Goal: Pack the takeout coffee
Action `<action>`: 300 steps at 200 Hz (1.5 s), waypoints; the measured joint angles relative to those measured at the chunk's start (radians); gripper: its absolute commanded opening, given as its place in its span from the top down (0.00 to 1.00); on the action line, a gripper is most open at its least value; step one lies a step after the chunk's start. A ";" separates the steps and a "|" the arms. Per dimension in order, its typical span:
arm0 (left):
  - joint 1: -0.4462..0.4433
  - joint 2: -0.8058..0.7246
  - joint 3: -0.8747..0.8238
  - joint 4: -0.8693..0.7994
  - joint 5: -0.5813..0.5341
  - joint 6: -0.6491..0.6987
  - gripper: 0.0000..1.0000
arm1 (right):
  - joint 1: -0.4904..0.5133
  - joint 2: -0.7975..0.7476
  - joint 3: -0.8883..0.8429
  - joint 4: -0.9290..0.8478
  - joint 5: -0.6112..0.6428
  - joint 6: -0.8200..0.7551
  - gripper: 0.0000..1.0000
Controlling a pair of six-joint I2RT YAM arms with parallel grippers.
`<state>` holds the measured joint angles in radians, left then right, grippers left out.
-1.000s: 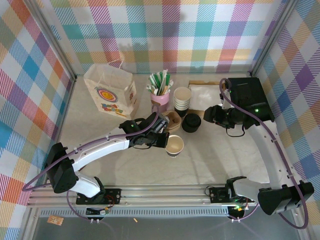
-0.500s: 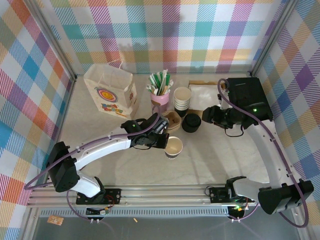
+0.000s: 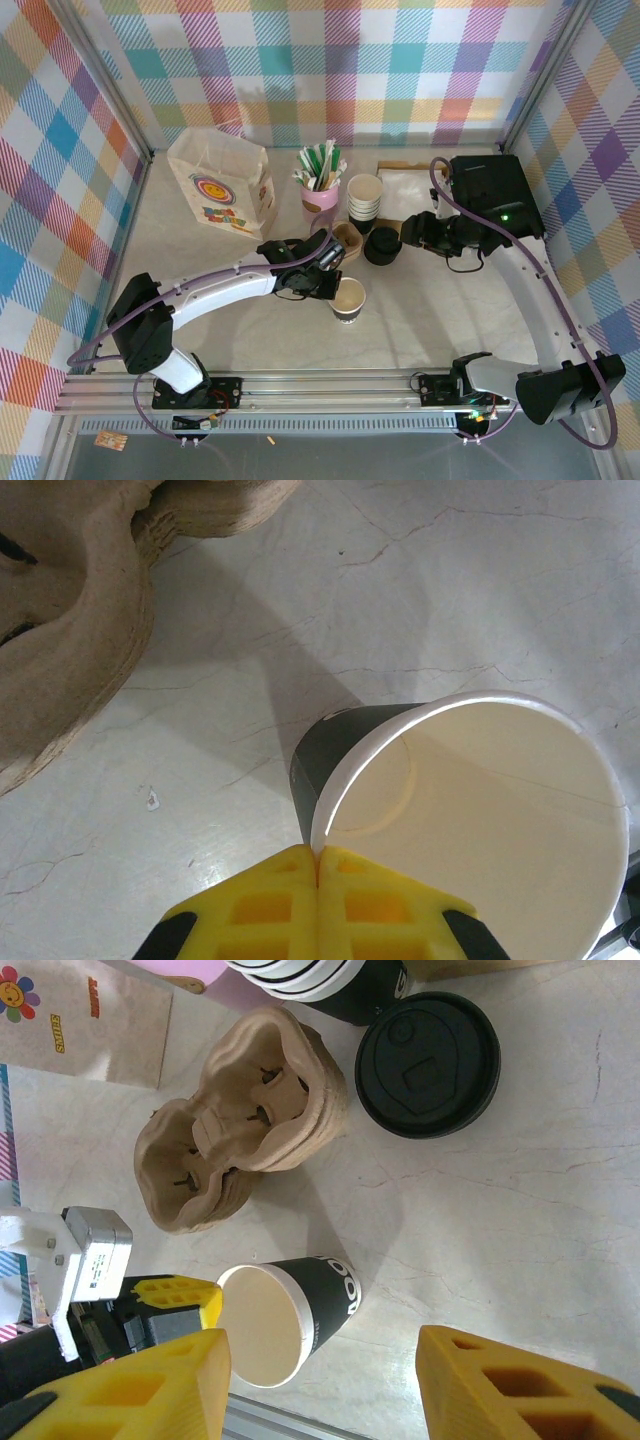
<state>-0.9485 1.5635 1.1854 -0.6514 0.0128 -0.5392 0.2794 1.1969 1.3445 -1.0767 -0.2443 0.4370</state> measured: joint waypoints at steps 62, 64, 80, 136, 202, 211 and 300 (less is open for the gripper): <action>0.000 0.000 0.001 -0.001 -0.007 -0.016 0.75 | 0.002 0.000 0.000 0.000 0.000 0.003 0.48; 0.000 0.000 0.001 0.000 -0.008 -0.017 0.74 | 0.002 0.000 0.000 0.000 0.000 0.003 0.48; 0.000 0.000 0.002 0.000 -0.007 -0.022 0.68 | 0.002 0.000 0.000 0.000 0.000 0.003 0.48; 0.000 -0.026 0.003 -0.001 -0.021 -0.020 0.46 | 0.016 0.001 0.011 -0.005 0.019 -0.002 0.47; 0.000 -0.261 0.091 -0.036 -0.196 0.085 0.17 | 0.137 0.092 0.145 -0.060 0.239 -0.124 0.31; 0.000 -0.299 0.110 -0.036 -0.230 0.103 0.16 | 0.147 0.109 0.156 -0.064 0.261 -0.138 0.29; 0.101 -0.361 0.157 -0.148 -0.406 0.121 0.18 | 0.206 0.232 0.218 -0.095 0.328 -0.224 0.26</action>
<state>-0.8471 1.2026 1.3422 -0.7998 -0.3931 -0.4183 0.4850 1.4284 1.5627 -1.1713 0.0837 0.2134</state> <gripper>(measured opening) 0.828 0.747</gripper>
